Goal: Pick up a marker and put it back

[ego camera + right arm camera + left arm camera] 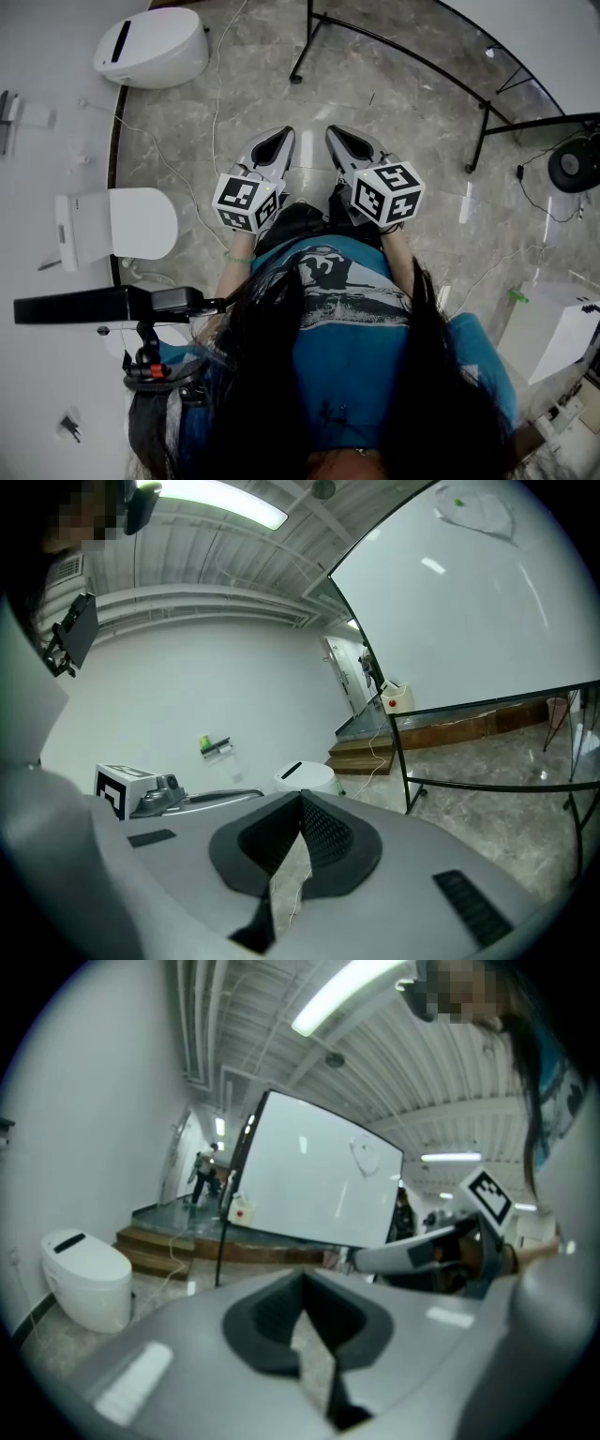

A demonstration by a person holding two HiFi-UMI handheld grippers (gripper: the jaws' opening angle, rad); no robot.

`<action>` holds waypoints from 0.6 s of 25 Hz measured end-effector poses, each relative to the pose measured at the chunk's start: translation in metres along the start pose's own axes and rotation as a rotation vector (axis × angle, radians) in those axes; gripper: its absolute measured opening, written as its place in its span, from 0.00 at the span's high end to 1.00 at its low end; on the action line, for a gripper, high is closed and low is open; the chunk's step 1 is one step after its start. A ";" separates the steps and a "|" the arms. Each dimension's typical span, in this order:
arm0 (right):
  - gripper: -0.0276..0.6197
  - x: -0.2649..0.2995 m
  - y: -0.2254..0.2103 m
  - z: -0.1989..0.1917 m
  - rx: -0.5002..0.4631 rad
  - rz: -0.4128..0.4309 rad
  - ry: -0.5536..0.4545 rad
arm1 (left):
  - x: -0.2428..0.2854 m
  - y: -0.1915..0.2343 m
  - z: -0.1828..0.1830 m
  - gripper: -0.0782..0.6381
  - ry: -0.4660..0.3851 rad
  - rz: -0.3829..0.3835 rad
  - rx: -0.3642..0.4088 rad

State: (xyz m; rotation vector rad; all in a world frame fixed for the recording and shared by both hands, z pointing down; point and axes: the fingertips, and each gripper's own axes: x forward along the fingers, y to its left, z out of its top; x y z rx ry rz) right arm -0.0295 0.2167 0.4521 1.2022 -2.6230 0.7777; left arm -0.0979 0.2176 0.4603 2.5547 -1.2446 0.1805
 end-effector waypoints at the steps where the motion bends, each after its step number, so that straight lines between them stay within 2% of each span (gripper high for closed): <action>1: 0.94 0.000 0.003 -0.001 -0.002 -0.002 -0.001 | -0.003 0.001 0.000 0.88 -0.003 -0.002 0.001; 10: 0.94 0.005 0.014 -0.005 -0.020 0.005 0.011 | -0.012 0.008 0.000 0.88 -0.022 0.006 -0.001; 15: 0.94 -0.010 -0.006 -0.005 -0.008 -0.034 0.009 | 0.008 -0.009 -0.003 0.88 -0.011 -0.036 -0.007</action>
